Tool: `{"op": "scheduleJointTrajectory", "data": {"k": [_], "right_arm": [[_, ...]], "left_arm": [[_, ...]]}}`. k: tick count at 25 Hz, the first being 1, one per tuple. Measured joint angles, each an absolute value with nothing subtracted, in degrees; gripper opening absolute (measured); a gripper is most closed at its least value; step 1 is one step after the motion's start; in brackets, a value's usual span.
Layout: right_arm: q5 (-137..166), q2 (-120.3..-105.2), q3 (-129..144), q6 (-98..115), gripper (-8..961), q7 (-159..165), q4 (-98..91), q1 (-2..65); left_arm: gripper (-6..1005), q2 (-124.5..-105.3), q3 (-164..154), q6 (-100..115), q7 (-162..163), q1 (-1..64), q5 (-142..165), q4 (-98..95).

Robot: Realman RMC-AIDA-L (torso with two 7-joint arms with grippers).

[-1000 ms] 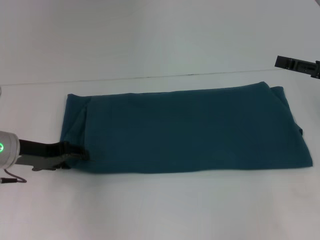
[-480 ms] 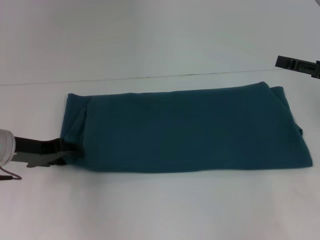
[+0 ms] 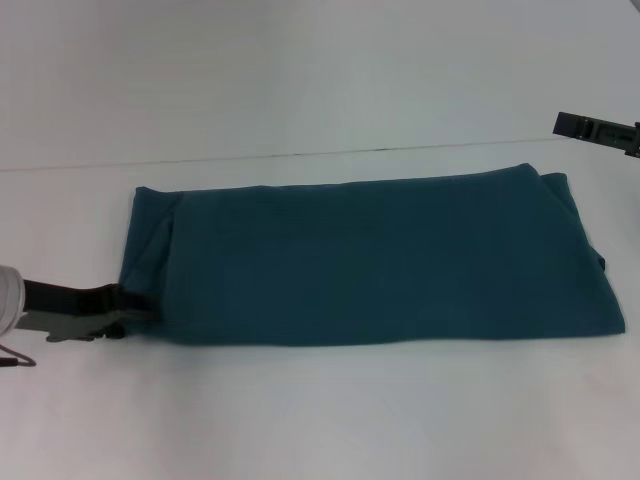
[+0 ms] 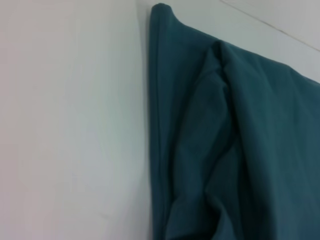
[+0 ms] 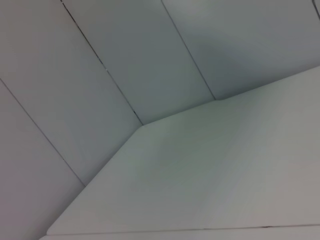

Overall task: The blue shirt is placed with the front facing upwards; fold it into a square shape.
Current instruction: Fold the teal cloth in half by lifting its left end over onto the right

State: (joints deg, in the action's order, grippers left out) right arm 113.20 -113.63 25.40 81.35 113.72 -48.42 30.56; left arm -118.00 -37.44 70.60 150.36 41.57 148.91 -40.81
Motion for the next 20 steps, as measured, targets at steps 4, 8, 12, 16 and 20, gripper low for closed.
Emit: {"op": "scheduleJointTrajectory", "data": {"k": [4, 8, 12, 16, 20], "right_arm": [[113.2, -113.63, 25.4, 81.3, 910, 113.65, -48.43, 30.57], [113.2, -113.63, 25.4, 81.29, 909, 113.64, -48.43, 30.58], [113.2, -113.63, 25.4, 81.29, 909, 113.64, -48.43, 30.59], [113.2, -113.63, 25.4, 81.38, 909, 113.64, -48.43, 30.59], [113.2, -113.63, 25.4, 81.44, 910, 113.64, -48.43, 30.63]], "left_arm": [[638, -117.96, -37.43, 70.62, 150.52, 41.48, 149.83, -41.13], [638, -117.95, -37.19, 70.15, 150.48, 41.47, 149.93, -41.25], [638, -117.95, -37.38, 69.78, 150.36, 41.81, 149.91, -41.25], [638, -117.95, -37.44, 69.0, 150.29, 41.99, 149.76, -41.25], [637, -117.94, -37.44, 68.81, 150.29, 42.01, 149.83, -41.18]]}}
